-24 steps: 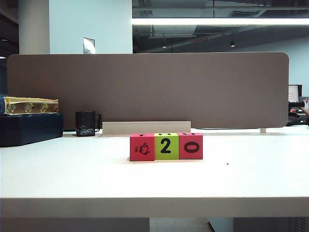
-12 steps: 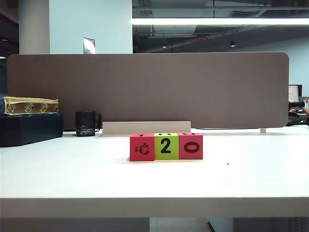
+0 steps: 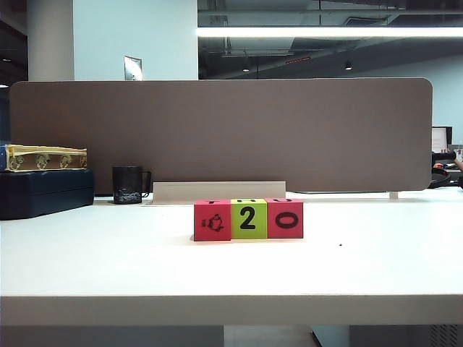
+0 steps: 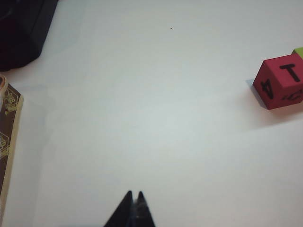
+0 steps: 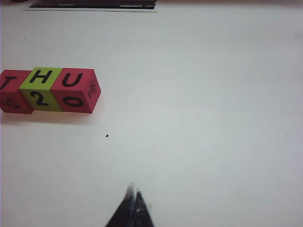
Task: Select the appropriate blocks from the scattered letter blocks on the table and arrange them in a row to spell out "THU".
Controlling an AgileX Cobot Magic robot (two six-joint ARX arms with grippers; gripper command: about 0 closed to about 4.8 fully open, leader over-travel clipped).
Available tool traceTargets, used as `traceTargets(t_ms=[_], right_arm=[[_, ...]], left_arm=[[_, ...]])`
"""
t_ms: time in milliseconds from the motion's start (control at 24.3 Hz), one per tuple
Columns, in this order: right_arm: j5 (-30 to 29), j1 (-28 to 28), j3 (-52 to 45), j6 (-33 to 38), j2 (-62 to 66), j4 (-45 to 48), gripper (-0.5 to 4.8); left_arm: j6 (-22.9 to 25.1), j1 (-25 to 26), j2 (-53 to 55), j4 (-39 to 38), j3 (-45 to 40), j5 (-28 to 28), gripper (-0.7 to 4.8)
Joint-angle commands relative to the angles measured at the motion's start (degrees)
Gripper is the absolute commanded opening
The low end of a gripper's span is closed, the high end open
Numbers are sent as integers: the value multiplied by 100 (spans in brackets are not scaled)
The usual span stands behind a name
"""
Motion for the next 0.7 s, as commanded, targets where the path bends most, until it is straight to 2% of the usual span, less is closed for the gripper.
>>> traceTargets(t_ms=[41, 371, 495, 577, 618, 701], right_arm=[[20, 7, 7, 24, 2, 92, -5], [20, 7, 7, 26, 2, 92, -5], [17, 7, 7, 26, 2, 92, -5], [17, 7, 7, 26, 2, 92, -5], [22, 7, 7, 24, 2, 90, -5], [15, 9, 7, 26, 2, 90, -5]], left_arm=[[-17, 11, -7, 57, 24, 13, -6], [-13, 11, -7, 57, 24, 11, -6], [428, 57, -81, 81, -15, -142, -5], [291, 251, -376, 533, -256, -149, -5], [-15, 511, -807, 1217, -671, 116, -5], [-282, 1051, -1681, 2111, -1521, 568, -5]])
